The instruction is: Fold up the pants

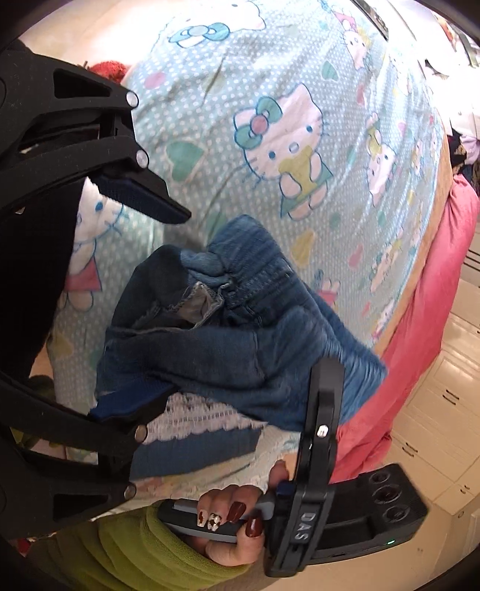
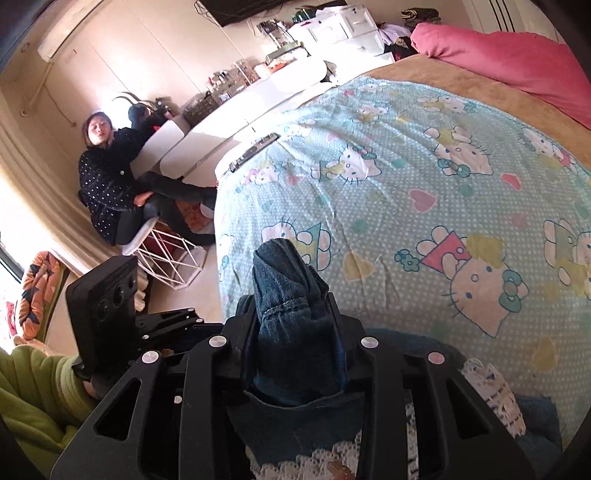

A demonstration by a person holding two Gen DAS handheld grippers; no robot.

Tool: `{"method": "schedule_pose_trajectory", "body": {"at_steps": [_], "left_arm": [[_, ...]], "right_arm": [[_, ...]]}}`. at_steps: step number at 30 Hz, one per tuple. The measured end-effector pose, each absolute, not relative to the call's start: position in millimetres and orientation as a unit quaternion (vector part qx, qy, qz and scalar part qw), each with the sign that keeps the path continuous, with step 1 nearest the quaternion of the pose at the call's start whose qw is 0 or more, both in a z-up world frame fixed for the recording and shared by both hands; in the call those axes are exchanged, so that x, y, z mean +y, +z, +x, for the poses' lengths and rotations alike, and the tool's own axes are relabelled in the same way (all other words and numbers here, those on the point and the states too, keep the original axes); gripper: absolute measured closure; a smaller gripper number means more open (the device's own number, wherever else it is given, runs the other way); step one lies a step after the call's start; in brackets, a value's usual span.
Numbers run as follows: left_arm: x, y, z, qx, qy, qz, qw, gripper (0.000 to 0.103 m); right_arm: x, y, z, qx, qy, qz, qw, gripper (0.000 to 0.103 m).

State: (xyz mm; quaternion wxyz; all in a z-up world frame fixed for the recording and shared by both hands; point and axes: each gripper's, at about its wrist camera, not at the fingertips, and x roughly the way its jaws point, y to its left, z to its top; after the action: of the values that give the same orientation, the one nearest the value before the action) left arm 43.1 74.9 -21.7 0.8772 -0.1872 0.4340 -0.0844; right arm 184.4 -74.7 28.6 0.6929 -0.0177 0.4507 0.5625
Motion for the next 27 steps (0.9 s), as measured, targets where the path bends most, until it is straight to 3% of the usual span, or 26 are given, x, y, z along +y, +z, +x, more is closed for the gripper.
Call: {"method": "schedule_pose_trajectory", "body": {"at_steps": [3, 10, 11, 13, 22, 25, 27], "left_arm": [[64, -15, 47, 0.426, -0.126, -0.215, 0.869, 0.020], [15, -8, 69, 0.422, -0.202, -0.234, 0.852, 0.020], [8, -6, 71, 0.419, -0.215, -0.237, 0.850, 0.020], [-8, -1, 70, 0.412, -0.238, -0.233, 0.848, 0.020], [-82, -18, 60, 0.448, -0.318, -0.148, 0.822, 0.020], [-95, -23, 56, 0.454, -0.312, -0.113, 0.826, 0.019], [-97, -25, 55, 0.456, -0.311, -0.111, 0.826, 0.018]], "right_arm": [[-110, 44, 178, 0.430, 0.565, -0.001, 0.705, 0.072], [-181, 49, 174, 0.410, 0.536, 0.030, 0.737, 0.070], [-189, 46, 174, 0.411, 0.526, 0.035, 0.744, 0.068], [-211, 40, 173, 0.410, 0.506, 0.052, 0.757, 0.053], [-290, -19, 149, 0.467, 0.384, 0.112, 0.788, 0.041], [-291, -24, 140, 0.476, 0.367, 0.118, 0.790, 0.033], [-287, -23, 140, 0.487, 0.356, 0.116, 0.789, 0.022]]}}
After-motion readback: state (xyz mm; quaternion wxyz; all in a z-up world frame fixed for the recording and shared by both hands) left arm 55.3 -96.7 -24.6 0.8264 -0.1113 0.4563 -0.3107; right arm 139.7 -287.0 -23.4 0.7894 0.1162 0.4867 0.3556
